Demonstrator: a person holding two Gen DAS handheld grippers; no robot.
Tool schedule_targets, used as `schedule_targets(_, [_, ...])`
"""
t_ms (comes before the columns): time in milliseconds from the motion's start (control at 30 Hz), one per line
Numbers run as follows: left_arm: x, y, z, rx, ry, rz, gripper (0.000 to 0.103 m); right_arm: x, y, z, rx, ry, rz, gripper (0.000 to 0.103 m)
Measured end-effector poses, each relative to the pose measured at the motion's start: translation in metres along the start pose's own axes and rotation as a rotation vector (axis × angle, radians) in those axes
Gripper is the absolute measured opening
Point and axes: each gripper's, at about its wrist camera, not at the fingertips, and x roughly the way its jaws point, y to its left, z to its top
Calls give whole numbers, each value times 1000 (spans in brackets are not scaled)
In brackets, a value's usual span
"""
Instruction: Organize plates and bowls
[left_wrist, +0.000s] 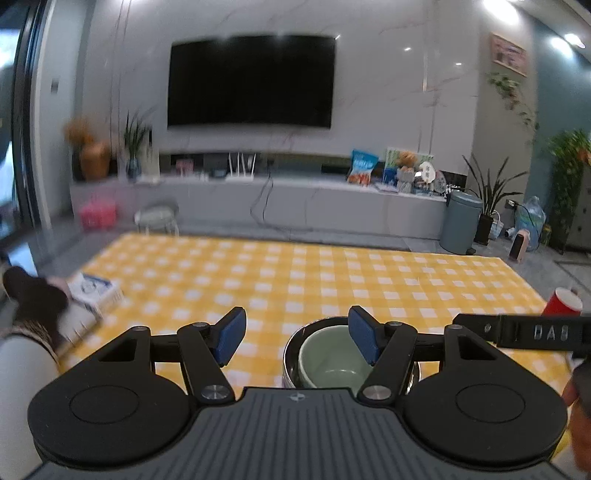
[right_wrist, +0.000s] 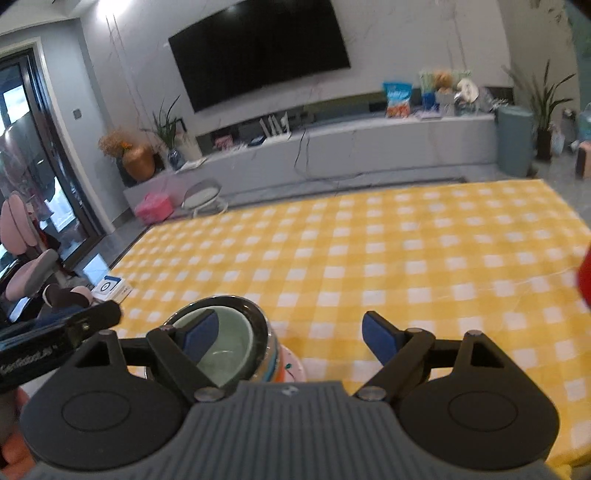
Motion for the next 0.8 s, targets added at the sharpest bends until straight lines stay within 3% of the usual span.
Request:
schedule_targets(133, [-12,-11,-14,53,2,1,75,-17,-9,-13,30,-29,-30,84])
schedule_targets(300, [-12,-23,-34,96,93,-9,75,-26,-12,-36,39,-32,-86,84])
schedule_targets(433, [-7,-28,-45,126,163,4,75,-30,0,-56,-48,-64,-139,84])
schedule_targets(800, [3,-17,-62,83,281,41,75,-27,8,-84,-96,-56,-144,85])
